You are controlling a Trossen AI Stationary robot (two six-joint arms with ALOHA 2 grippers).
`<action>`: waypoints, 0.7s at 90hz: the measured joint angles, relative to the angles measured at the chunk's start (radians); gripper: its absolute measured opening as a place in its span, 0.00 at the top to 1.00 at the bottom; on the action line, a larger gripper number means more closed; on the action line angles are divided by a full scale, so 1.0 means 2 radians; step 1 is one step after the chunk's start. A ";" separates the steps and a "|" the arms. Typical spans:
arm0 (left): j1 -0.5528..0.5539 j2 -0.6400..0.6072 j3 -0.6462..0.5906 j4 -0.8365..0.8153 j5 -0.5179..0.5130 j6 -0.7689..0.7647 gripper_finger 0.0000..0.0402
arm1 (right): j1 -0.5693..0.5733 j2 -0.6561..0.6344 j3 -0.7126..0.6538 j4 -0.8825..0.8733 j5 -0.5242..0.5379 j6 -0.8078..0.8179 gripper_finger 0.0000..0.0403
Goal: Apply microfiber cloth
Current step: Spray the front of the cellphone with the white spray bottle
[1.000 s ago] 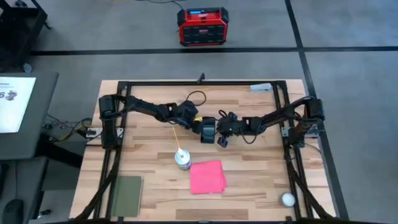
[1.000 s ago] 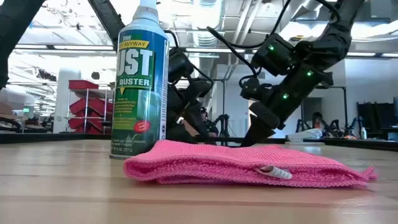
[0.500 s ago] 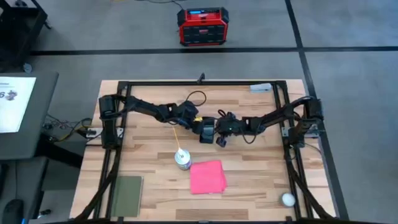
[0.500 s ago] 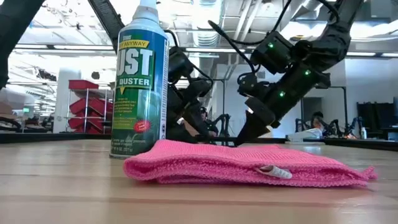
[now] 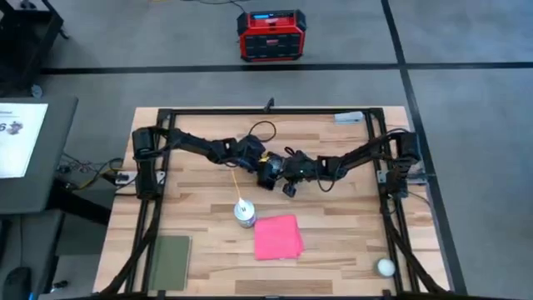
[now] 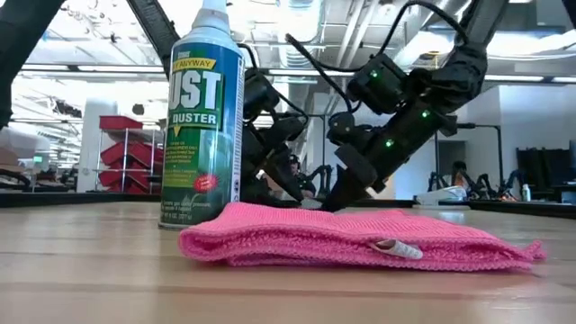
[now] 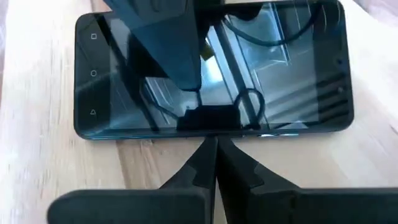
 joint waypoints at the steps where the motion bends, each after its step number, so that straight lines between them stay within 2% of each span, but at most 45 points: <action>1: 0.000 0.000 0.000 0.000 0.000 0.001 0.62 | 0.000 0.000 0.000 -0.001 0.000 0.000 1.00; 14: -0.001 0.000 0.001 -0.003 0.000 0.025 0.71 | 0.000 -0.002 0.000 -0.005 0.000 -0.001 1.00; 25: -0.003 -0.002 0.002 -0.002 0.006 0.055 0.91 | 0.000 -0.002 0.000 -0.006 0.000 -0.001 1.00; 29: -0.004 -0.002 0.003 -0.004 0.010 0.066 0.95 | 0.000 -0.002 0.000 -0.006 0.001 -0.001 1.00; 45: -0.012 -0.005 0.003 0.001 0.007 0.103 0.98 | 0.009 -0.019 -0.001 -0.032 0.036 -0.006 1.00; 53: -0.016 -0.015 0.002 -0.001 0.007 0.123 0.99 | 0.011 -0.047 -0.007 -0.070 0.068 -0.016 1.00; 63: -0.020 -0.040 0.001 -0.009 -0.004 0.154 0.99 | 0.010 -0.095 -0.033 -0.075 0.100 -0.014 1.00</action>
